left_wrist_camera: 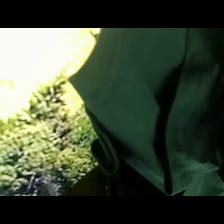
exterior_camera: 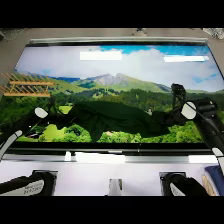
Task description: Fold the shirts.
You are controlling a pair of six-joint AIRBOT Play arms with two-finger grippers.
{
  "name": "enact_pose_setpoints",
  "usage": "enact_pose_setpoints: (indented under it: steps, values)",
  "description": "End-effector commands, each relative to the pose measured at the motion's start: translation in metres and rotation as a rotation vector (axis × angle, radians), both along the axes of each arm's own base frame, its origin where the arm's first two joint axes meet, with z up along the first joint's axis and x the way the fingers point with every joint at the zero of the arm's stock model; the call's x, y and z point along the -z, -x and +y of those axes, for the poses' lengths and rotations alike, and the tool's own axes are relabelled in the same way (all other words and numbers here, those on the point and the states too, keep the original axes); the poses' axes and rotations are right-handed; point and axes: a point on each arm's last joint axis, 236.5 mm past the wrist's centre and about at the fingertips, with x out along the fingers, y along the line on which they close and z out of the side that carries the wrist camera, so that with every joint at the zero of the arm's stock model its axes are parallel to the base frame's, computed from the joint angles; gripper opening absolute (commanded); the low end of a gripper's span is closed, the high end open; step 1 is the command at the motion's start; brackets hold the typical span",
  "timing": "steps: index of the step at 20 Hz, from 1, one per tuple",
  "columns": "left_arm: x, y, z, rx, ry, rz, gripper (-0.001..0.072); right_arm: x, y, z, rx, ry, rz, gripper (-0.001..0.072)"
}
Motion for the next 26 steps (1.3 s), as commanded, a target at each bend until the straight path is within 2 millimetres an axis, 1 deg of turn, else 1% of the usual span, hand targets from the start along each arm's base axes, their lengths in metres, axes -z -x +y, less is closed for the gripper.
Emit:
enact_pose_setpoints:
  steps: [1,2,3,4,5,6,7,8,9,10,11,12,13,14,15,17,18,19,22,23,24,26]
  values:
    - [-0.058,-0.027,0.004,0.085,-0.024,-0.211,0.0036,-0.026,-0.011,-0.004,-0.002,0.015,-0.065,0.0027]
    - [-0.100,-0.043,0.010,0.095,-0.042,-0.337,0.0035,-0.052,-0.022,-0.009,-0.011,0.035,-0.145,0.0026]
    - [-0.156,-0.057,0.020,0.094,-0.065,-0.491,0.0035,-0.088,-0.034,-0.015,-0.025,0.063,-0.246,0.0027]
    - [-0.230,-0.067,0.034,0.062,-0.092,-0.672,0.0035,-0.135,-0.045,-0.025,-0.027,0.097,-0.371,0.0027]
    - [-0.311,-0.067,0.052,0.004,-0.118,-0.858,0.0035,-0.197,-0.053,-0.039,-0.006,0.142,-0.535,0.0027]
    - [-0.408,-0.052,0.071,-0.071,-0.156,-1.085,0.0035,-0.268,-0.051,-0.055,0.035,0.176,-0.720,0.0027]
    - [-0.497,-0.022,0.088,-0.144,-0.197,-1.302,0.0035,-0.335,-0.038,-0.070,0.091,0.185,-0.893,0.0027]
    - [-0.584,0.025,0.100,-0.217,-0.240,-1.522,0.0034,-0.399,-0.013,-0.085,0.167,0.161,-1.063,0.0027]
    - [-0.649,0.077,0.103,-0.266,-0.276,-1.697,0.0034,-0.443,0.015,-0.098,0.239,0.126,-1.180,0.0026]
    - [-0.688,0.119,0.099,-0.280,-0.302,-1.804,0.0035,-0.470,0.041,-0.105,0.293,0.070,-1.254,0.0026]
    - [-0.709,0.148,0.092,-0.282,-0.293,-1.864,0.0035,-0.484,0.060,-0.108,0.325,0.014,-1.293,0.0026]
    - [-0.720,0.167,0.084,-0.280,-0.239,-1.883,0.0035,-0.487,0.071,-0.105,0.321,-0.023,-1.304,0.0026]
    - [-0.720,0.171,0.079,-0.272,-0.194,-1.864,0.0035,-0.483,0.075,-0.105,0.321,-0.030,-1.283,0.0026]
    - [-0.719,0.171,0.078,-0.270,-0.190,-1.859,0.0035,-0.480,0.075,-0.105,0.321,-0.029,-1.274,0.0026]
    - [-0.697,0.158,0.073,-0.214,-0.230,-1.769,0.0035,-0.461,0.076,-0.108,0.320,0.005,-1.191,0.0026]
    - [-0.660,0.135,0.077,-0.158,-0.334,-1.620,0.0035,-0.437,0.080,-0.110,0.314,0.041,-1.090,0.0027]
    - [-0.635,0.123,0.082,-0.128,-0.383,-1.522,0.0036,-0.422,0.083,-0.112,0.311,0.061,-1.025,0.0027]
    - [-0.604,0.111,0.083,-0.089,-0.400,-1.411,0.0036,-0.404,0.086,-0.112,0.299,0.089,-0.948,0.0027]
    - [-0.504,0.079,0.083,-0.002,-0.362,-1.108,0.0036,-0.321,0.091,-0.112,0.232,0.198,-0.614,0.0027]
    - [-0.474,0.071,0.082,0.011,-0.334,-1.037,0.0036,-0.296,0.088,-0.111,0.204,0.231,-0.529,0.0027]
    - [-0.441,0.062,0.080,0.021,-0.297,-0.965,0.0037,-0.272,0.081,-0.110,0.182,0.257,-0.462,0.0027]
    - [-0.371,0.048,0.071,0.050,-0.231,-0.823,0.0037,-0.227,0.058,-0.104,0.159,0.280,-0.387,0.0027]
